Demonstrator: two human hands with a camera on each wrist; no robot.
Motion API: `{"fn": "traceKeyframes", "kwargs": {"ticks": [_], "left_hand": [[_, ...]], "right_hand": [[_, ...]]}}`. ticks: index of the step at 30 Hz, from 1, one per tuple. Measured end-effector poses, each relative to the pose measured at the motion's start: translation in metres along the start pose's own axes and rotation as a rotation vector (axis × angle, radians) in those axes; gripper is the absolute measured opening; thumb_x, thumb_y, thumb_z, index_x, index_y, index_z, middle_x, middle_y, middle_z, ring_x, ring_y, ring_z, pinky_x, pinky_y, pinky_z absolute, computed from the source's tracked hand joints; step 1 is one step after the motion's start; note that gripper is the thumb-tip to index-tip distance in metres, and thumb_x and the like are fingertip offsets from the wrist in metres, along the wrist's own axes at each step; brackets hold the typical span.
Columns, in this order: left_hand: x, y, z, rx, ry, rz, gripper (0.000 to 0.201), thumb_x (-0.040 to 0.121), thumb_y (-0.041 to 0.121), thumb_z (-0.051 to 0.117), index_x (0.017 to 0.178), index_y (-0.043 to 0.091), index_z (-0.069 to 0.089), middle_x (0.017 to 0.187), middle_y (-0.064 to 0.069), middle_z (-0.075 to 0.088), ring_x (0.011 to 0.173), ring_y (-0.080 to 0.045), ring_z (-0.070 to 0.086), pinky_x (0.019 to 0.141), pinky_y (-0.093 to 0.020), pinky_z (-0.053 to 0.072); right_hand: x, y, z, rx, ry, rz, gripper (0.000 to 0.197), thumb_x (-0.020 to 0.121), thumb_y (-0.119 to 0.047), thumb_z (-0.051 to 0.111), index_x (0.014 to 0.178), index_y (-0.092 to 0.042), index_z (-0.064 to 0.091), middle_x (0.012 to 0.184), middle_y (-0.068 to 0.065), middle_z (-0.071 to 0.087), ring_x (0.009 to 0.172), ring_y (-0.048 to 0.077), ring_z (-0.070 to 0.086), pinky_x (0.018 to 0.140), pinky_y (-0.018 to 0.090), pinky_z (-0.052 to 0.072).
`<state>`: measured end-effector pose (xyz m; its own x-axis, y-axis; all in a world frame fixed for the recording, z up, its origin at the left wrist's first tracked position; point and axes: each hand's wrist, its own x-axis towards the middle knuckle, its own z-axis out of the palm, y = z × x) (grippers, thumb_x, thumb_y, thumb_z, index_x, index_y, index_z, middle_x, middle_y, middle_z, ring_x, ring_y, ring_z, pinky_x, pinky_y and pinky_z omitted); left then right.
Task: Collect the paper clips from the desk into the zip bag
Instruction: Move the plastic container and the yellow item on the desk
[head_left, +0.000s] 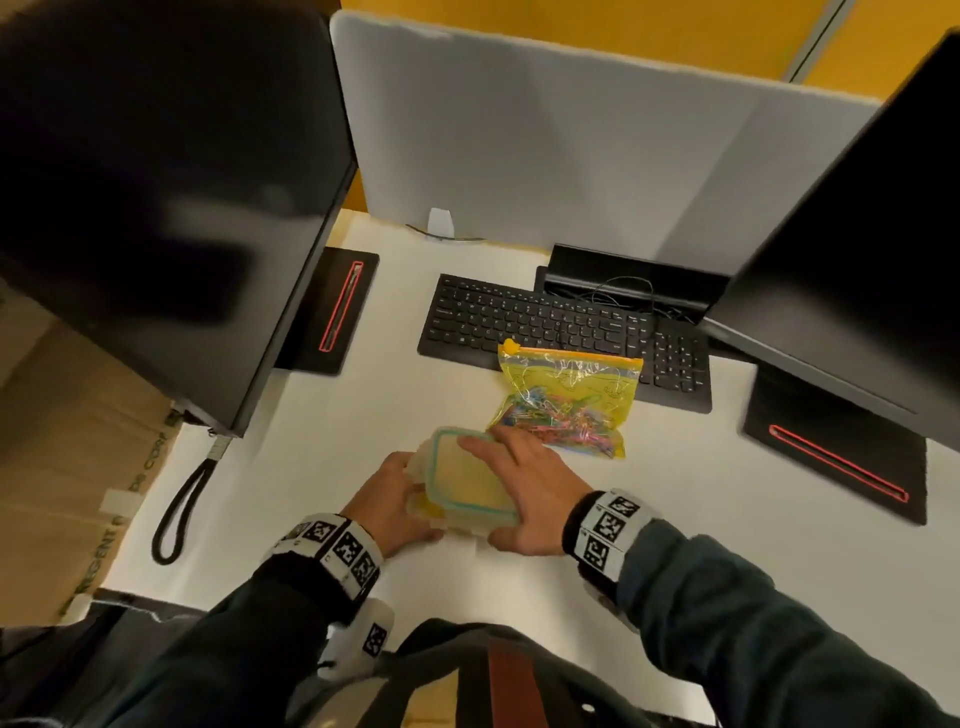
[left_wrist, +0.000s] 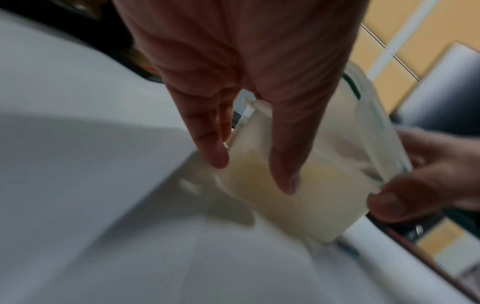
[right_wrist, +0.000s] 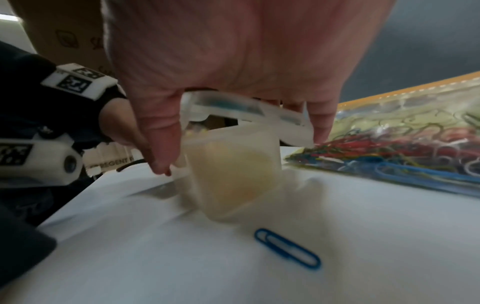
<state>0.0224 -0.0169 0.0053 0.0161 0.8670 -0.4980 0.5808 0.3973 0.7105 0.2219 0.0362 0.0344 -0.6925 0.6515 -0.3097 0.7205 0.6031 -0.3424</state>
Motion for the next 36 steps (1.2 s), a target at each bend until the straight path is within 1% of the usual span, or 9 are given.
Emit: {"fn": "traceKeyframes", "kwargs": {"ticks": [3,6,10,14,19,23,27,30,36], "left_hand": [[-0.007,0.005,-0.004,-0.078,0.060,0.053,0.060,0.058,0.009,0.076,0.114,0.009,0.053,0.107,-0.002,0.058,0.097,-0.017,0.058,0.077,-0.023,0.048],[-0.015,0.004,-0.010,-0.303,0.018,0.064,0.066,0.050,0.022,0.069,0.112,0.020,0.046,0.107,-0.001,0.058,0.095,-0.018,0.059,0.082,-0.034,0.051],[-0.013,0.002,-0.016,-0.703,0.068,-0.093,0.038,0.077,0.007,0.060,0.107,0.014,0.038,0.099,-0.011,0.059,0.082,-0.018,0.060,0.063,-0.028,0.057],[-0.004,-0.001,-0.021,-0.560,0.145,-0.120,0.025,0.080,0.028,0.067,0.099,0.021,0.053,0.095,-0.005,0.065,0.083,-0.018,0.063,0.066,-0.031,0.053],[0.003,0.004,-0.025,-0.428,0.201,-0.128,0.026,0.074,0.012,0.071,0.095,0.022,0.059,0.085,-0.003,0.060,0.082,-0.026,0.063,0.074,-0.042,0.057],[0.001,0.010,-0.026,-0.351,0.223,-0.133,0.034,0.072,0.005,0.071,0.101,0.017,0.057,0.085,-0.003,0.055,0.078,-0.023,0.059,0.065,-0.034,0.054],[0.003,0.006,-0.027,-0.307,0.238,-0.147,0.030,0.073,0.008,0.072,0.097,0.018,0.058,0.085,-0.002,0.056,0.078,-0.024,0.060,0.061,-0.032,0.052],[0.008,0.008,-0.027,-0.272,0.295,-0.133,0.008,0.076,0.010,0.068,0.076,0.015,0.061,0.070,-0.005,0.058,0.064,-0.024,0.056,0.064,-0.036,0.052],[0.017,0.011,-0.029,-0.200,0.319,-0.142,0.022,0.079,0.011,0.064,0.062,0.023,0.057,0.059,0.000,0.054,0.065,-0.024,0.052,0.074,-0.039,0.050]], "right_hand": [[0.001,0.001,0.009,-0.024,-0.010,0.009,0.106,0.064,-0.063,0.062,0.144,-0.035,-0.001,0.154,0.010,0.007,0.140,0.033,0.013,0.113,0.051,0.022],[0.001,-0.003,0.014,-0.026,-0.037,0.048,0.110,0.059,-0.083,0.047,0.144,-0.040,-0.008,0.157,0.004,-0.007,0.144,0.031,0.000,0.115,0.053,0.012],[0.007,-0.014,0.015,-0.056,-0.005,0.113,0.104,0.062,-0.085,0.040,0.145,-0.040,-0.006,0.158,0.005,-0.007,0.144,0.033,0.000,0.115,0.050,0.010],[0.013,-0.024,0.021,-0.103,0.037,0.095,0.094,0.069,-0.081,0.039,0.145,-0.039,0.002,0.157,0.009,0.002,0.142,0.037,0.008,0.111,0.053,0.018],[0.012,-0.023,0.018,-0.084,0.029,0.067,0.093,0.067,-0.079,0.042,0.143,-0.042,0.005,0.156,0.009,0.006,0.141,0.037,0.010,0.110,0.053,0.020],[0.009,-0.022,0.015,-0.077,0.089,0.065,0.098,0.064,-0.076,0.053,0.143,-0.042,0.006,0.154,0.013,0.012,0.140,0.037,0.014,0.112,0.056,0.020],[-0.002,-0.013,0.026,0.122,0.126,0.243,0.117,0.052,-0.082,0.056,0.144,-0.037,0.001,0.157,0.005,-0.004,0.145,0.027,0.000,0.117,0.052,0.013],[-0.001,-0.011,0.027,0.199,0.119,0.227,0.119,0.052,-0.080,0.059,0.145,-0.032,0.002,0.156,0.002,-0.002,0.145,0.024,0.004,0.116,0.050,0.019],[0.004,-0.016,0.028,0.415,0.108,0.219,0.121,0.060,-0.057,0.076,0.144,-0.039,-0.009,0.154,-0.007,-0.016,0.144,0.023,0.007,0.116,0.038,0.025]]}}
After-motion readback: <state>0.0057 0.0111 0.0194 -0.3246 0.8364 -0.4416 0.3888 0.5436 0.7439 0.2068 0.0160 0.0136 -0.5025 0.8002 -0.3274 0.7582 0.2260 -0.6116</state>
